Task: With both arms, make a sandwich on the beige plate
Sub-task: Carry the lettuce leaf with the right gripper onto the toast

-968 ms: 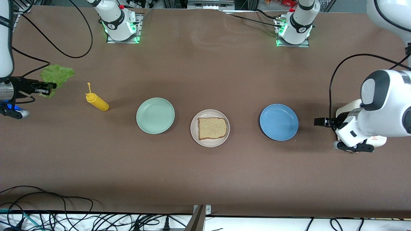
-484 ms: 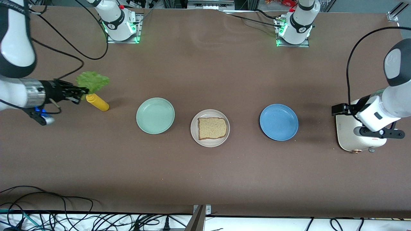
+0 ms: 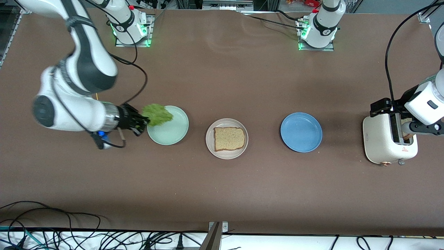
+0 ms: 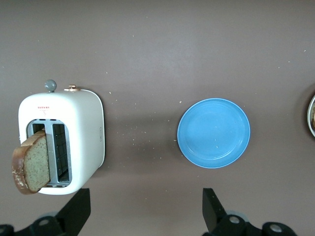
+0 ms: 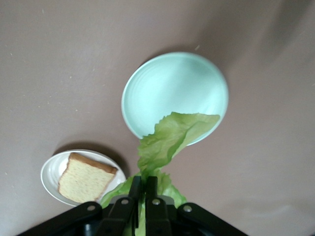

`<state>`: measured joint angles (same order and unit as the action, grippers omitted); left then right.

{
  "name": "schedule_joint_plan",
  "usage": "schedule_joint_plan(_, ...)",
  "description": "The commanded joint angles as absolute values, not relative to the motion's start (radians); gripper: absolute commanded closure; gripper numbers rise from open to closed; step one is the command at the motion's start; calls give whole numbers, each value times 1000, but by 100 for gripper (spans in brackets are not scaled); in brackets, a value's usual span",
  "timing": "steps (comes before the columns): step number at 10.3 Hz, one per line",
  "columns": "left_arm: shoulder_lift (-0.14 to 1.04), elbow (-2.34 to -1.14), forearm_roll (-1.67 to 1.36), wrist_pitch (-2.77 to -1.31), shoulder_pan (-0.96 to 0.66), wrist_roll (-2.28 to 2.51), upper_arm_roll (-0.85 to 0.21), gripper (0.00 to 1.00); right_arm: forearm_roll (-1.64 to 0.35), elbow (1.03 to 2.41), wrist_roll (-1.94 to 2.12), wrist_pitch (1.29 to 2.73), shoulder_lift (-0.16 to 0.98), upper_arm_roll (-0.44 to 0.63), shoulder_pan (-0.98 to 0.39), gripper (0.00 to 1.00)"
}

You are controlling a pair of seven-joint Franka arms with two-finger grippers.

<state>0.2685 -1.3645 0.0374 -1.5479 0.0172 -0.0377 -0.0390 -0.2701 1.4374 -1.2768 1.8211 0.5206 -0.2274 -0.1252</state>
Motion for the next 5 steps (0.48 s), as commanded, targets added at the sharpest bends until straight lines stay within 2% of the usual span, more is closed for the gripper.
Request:
schedule_joint_plan(1, 279, -1387, 69, -1543, 26, -26, -44, 0, -348, 1401, -1417, 1973, 604, -227, -211, 100)
schedule_joint_plan(5, 285, -1387, 69, -1543, 38, -34, -45, 0, -373, 1295, -1567, 2182, 757, -224, -363, 100)
